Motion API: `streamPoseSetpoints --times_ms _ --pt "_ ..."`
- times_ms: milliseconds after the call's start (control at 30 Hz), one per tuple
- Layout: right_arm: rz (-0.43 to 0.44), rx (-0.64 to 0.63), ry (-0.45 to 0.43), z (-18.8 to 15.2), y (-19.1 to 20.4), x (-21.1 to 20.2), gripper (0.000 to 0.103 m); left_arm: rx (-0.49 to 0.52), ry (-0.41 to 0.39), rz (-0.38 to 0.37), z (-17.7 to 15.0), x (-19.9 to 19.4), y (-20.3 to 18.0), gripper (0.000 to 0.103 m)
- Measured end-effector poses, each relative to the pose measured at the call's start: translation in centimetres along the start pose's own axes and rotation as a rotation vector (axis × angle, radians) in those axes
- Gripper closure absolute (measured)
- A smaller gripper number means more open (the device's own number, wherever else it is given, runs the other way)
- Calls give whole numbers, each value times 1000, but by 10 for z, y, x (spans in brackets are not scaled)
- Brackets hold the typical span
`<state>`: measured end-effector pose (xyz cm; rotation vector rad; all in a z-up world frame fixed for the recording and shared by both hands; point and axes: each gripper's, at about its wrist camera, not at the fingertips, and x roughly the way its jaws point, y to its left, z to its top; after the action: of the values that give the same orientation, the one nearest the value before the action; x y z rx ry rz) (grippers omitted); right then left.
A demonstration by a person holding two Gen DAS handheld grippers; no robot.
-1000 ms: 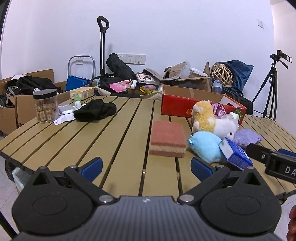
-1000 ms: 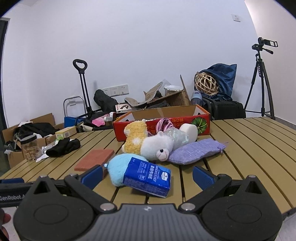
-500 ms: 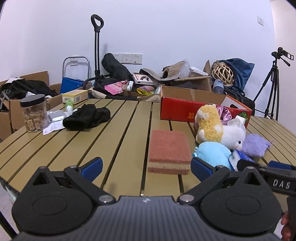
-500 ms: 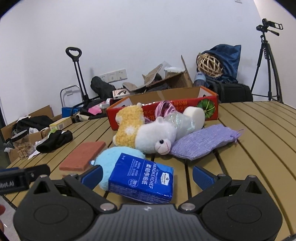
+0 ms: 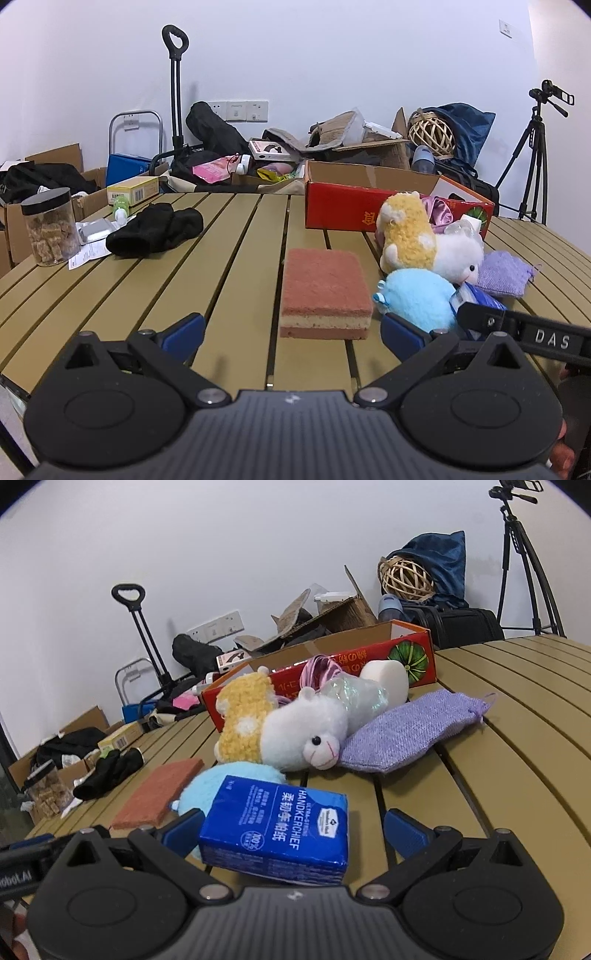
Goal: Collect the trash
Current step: 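Close the right tool on the blue tissue pack while the left tool approaches the pink sponge, then lift the tissue pack with the right tool while the left tool closes on the sponge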
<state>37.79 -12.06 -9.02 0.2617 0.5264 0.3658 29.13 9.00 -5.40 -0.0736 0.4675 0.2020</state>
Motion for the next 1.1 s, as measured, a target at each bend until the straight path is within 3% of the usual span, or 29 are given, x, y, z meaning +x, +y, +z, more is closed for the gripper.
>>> streamPoseSetpoints --times_ms 133,233,300,767,1100 --pt "20 9 -8 -1 1 -1 2 -3 2 -3 -1 0 1 0" --pt "7 -13 -16 -2 3 1 13 -7 6 3 -1 1 1 0" --pt "4 -29 -20 -4 4 1 29 -11 11 4 -2 2 2 0" --pt "0 -19 -72 -4 -1 -11 30 -14 18 12 -1 9 1 0" --pt "-59 -13 -130 6 -17 -26 30 20 36 7 9 22 -18 0"
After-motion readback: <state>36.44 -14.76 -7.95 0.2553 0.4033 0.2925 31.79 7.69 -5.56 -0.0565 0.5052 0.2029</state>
